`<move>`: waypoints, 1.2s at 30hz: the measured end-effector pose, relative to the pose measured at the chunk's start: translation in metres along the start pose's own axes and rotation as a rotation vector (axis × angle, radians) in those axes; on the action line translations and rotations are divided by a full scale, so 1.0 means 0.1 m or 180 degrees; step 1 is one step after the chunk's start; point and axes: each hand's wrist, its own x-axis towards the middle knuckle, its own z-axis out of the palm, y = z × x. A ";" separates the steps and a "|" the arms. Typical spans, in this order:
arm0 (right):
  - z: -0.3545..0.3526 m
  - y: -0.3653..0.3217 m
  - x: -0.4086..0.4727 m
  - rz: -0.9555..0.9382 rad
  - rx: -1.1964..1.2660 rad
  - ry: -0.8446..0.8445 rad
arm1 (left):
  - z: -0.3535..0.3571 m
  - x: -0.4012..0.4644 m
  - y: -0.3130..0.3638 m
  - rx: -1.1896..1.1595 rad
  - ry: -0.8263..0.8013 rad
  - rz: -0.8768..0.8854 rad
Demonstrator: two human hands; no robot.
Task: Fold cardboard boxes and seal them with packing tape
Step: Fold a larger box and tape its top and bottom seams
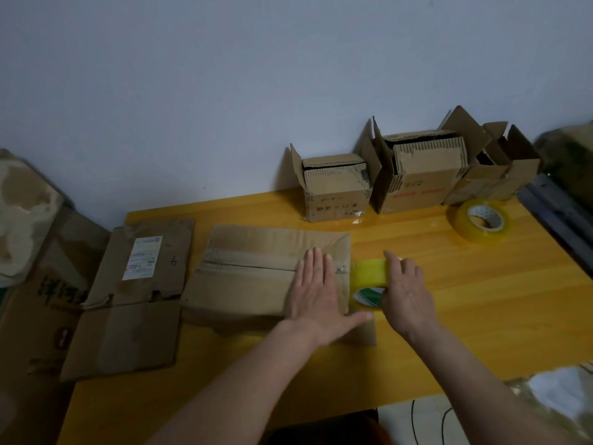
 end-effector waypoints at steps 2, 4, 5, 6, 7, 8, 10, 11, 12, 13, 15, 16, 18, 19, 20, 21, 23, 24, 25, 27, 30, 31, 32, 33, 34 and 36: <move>0.00 0.02 -0.01 -0.0281 0.0125 -0.0183 | -0.01 0.00 -0.04 0.0110 0.0003 0.0198; -0.06 0.05 0.02 -0.0446 0.0525 -0.0574 | -0.05 -0.01 -0.18 0.0279 -0.0041 0.0531; -0.11 0.04 0.02 -0.0408 0.0813 -0.0949 | -0.08 -0.02 -0.27 0.0368 -0.0082 0.0703; -0.15 0.02 0.01 -0.0398 0.1114 -0.1354 | -0.11 -0.04 -0.36 0.0431 -0.0107 0.0832; -0.18 -0.04 -0.01 -0.0419 0.1401 -0.1730 | -0.12 -0.05 -0.46 0.0470 -0.0113 0.0904; -0.18 -0.12 -0.04 -0.0466 0.1705 -0.1995 | -0.12 -0.07 -0.55 0.0492 -0.0101 0.0924; -0.16 -0.32 -0.13 -0.0548 0.2278 -0.2356 | -0.11 -0.11 -0.73 0.0522 -0.0016 0.0861; -0.14 -0.41 -0.17 -0.0599 0.2513 -0.2511 | -0.10 -0.13 -0.81 0.0523 0.0027 0.0816; -0.07 -0.48 -0.20 -0.0617 0.2688 -0.2634 | -0.09 -0.14 -0.89 0.0510 0.0048 0.0779; -0.01 -0.54 -0.23 -0.0594 0.2833 -0.2678 | -0.09 -0.15 -0.97 0.0494 0.0078 0.0763; 0.12 -0.63 -0.25 -0.0432 0.3003 -0.2625 | -0.10 -0.13 -1.12 0.0472 0.0200 0.0748; 0.19 -0.65 -0.25 -0.0342 0.3062 -0.2614 | -0.11 -0.12 -1.19 0.0465 0.0254 0.0734; 0.25 -0.70 -0.25 -0.0322 0.3175 -0.2573 | -0.11 -0.07 -1.30 0.0459 0.0319 0.0702; 0.28 -0.72 -0.24 -0.0367 0.3218 -0.2530 | -0.11 -0.06 -1.34 0.0468 0.0338 0.0693; 0.29 -0.74 -0.25 -0.0368 0.3235 -0.2515 | -0.11 -0.05 -1.37 0.0489 0.0363 0.0694; 0.30 -0.75 -0.26 -0.0403 0.3254 -0.2459 | -0.11 -0.04 -1.39 0.0514 0.0384 0.0700; 0.41 -0.74 -0.30 -0.0401 0.3138 -0.2414 | -0.11 -0.03 -1.40 0.0515 0.0355 0.0711; 0.46 -0.73 -0.33 -0.0363 0.3060 -0.2423 | -0.11 -0.03 -1.40 0.0497 0.0334 0.0723; 0.53 -0.71 -0.34 -0.0347 0.3058 -0.2360 | -0.10 -0.02 -1.39 0.0475 0.0341 0.0728; 0.58 -0.75 -0.36 -0.0307 0.3073 -0.2269 | -0.11 -0.03 -1.40 0.0381 0.0380 0.0643; 0.59 -0.80 -0.33 -0.0159 0.3133 -0.2343 | -0.11 -0.04 -1.38 0.0127 0.0588 0.0389; 0.61 -0.79 -0.32 -0.0076 0.3140 -0.2383 | -0.11 -0.04 -1.36 0.0106 0.0712 0.0326; 0.62 -0.78 -0.31 0.0003 0.3149 -0.2394 | -0.10 -0.05 -1.33 0.0093 0.0804 0.0258; 0.65 -0.77 -0.30 0.0063 0.3131 -0.2370 | -0.10 -0.07 -1.30 0.0049 0.0851 0.0187; 0.68 -0.76 -0.29 0.0122 0.3113 -0.2362 | -0.09 -0.09 -1.28 -0.0018 0.0849 0.0134; 0.71 -0.76 -0.28 0.0177 0.3087 -0.2343 | -0.07 -0.13 -1.24 -0.0138 0.0795 0.0116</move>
